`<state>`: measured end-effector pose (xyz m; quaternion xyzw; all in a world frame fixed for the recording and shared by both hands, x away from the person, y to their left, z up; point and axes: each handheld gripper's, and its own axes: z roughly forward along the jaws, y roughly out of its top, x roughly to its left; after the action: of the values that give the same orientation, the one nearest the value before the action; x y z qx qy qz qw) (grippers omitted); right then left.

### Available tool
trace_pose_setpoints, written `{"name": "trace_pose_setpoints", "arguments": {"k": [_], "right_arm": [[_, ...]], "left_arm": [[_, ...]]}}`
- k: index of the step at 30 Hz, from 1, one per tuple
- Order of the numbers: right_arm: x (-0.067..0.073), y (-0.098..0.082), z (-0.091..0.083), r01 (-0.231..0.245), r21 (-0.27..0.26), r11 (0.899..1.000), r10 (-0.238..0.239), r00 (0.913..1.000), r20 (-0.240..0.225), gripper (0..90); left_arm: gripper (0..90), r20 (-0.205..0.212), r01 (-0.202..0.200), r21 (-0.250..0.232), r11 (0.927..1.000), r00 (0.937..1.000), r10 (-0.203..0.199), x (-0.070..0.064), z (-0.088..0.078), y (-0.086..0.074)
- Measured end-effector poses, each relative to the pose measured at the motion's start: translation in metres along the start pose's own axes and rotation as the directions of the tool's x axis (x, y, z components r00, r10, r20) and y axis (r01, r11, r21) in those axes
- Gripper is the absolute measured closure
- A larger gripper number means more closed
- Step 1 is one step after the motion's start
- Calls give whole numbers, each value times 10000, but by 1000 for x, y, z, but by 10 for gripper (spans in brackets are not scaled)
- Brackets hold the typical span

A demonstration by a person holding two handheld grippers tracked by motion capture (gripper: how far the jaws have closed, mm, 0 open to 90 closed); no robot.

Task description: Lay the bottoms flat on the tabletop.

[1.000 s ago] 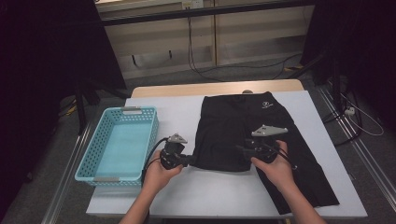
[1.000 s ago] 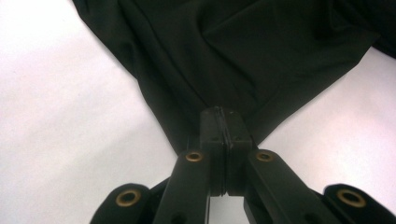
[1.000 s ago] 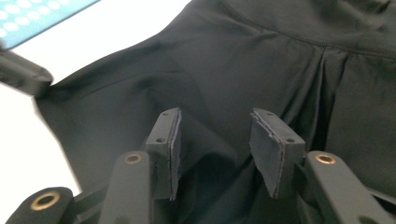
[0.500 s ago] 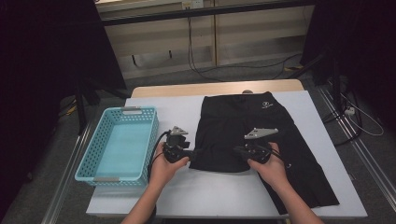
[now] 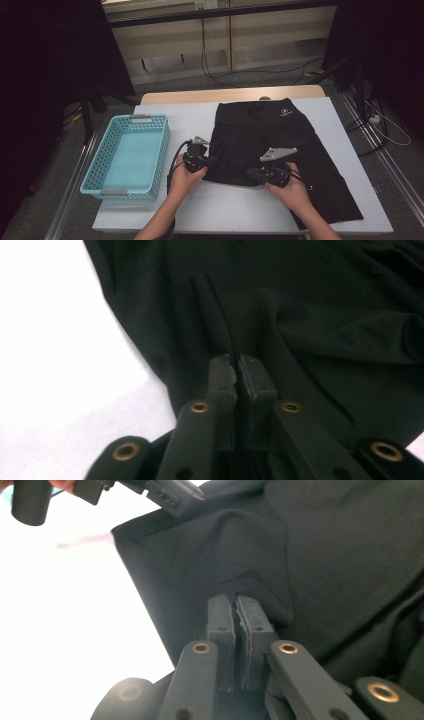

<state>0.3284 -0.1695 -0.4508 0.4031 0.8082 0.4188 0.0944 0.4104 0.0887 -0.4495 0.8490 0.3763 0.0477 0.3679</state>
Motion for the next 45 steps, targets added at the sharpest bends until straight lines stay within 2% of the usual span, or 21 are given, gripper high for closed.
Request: {"name": "trace_pose_setpoints", "arguments": {"k": [5, 10, 14, 18, 25, 27, 30, 34, 36, 39, 41, 42, 43, 45], "right_arm": [[2, 1, -3, -8, -17, 10000, 7, 9999, -117, 861], [0, -1, -16, 28, -204, 9998, -32, 9998, -214, 859], [-1, -6, -23, -2, -59, 10000, 0, 9997, -254, 858], [5, -12, -28, 201, 200, 9996, -194, 9991, -385, 856], [11, -24, -48, 204, 150, 9997, -192, 9967, -783, 849], [12, -27, -51, 211, 125, 9997, -201, 9971, -731, 811], [10, -24, -55, 183, -30, 9998, -184, 9988, -455, 726], [3, -18, -55, -144, -344, 9993, 144, 9999, -8, 656], [0, -15, -53, -261, -560, 9981, 263, 9996, 35, 618], [-5, -10, -49, -314, -622, 9976, 342, 9984, 456, 571], [-8, -8, -45, -450, -656, 9968, 498, 9961, 735, 574], [-10, -8, -42, -477, -566, 9973, 522, 9954, 804, 574], [-10, -7, -38, -474, -477, 9977, 513, 9952, 839, 578], [-9, -8, -32, -439, -254, 9987, 455, 9966, 680, 589]], "left_arm": [[882, 345, 12, -182, 9998, 9994, -6, 0, -11, -1], [888, 577, 30, -529, 9986, 9983, 1, -3, -29, -4], [888, 756, -82, -396, 9992, 9971, 112, -8, -38, -9], [888, 890, -157, -304, 9994, 9959, 184, -12, -45, -13], [885, 1223, -498, -2, 9988, 9913, 495, -23, -53, -22], [883, 1269, -623, 103, 9980, 9901, 604, -26, -54, -24], [878, 1324, -521, 154, 9985, 9900, 496, -25, -54, -25], [840, 1269, -504, 294, 9983, 9908, 463, -22, -53, -27], [837, 1278, -460, 275, 9986, 9909, 421, -21, -54, -27], [783, 1155, -431, 272, 9987, 9925, 397, -20, -54, -27], [680, 929, -308, 201, 9993, 9953, 288, -19, -53, -26], [620, 819, -287, 180, 9994, 9963, 272, -19, -52, -25], [605, 788, -281, 82, 9996, 9965, 274, -18, -50, -23], [495, 558, -256, -84, 9996, 9981, 260, -18, -43, -21]]}}
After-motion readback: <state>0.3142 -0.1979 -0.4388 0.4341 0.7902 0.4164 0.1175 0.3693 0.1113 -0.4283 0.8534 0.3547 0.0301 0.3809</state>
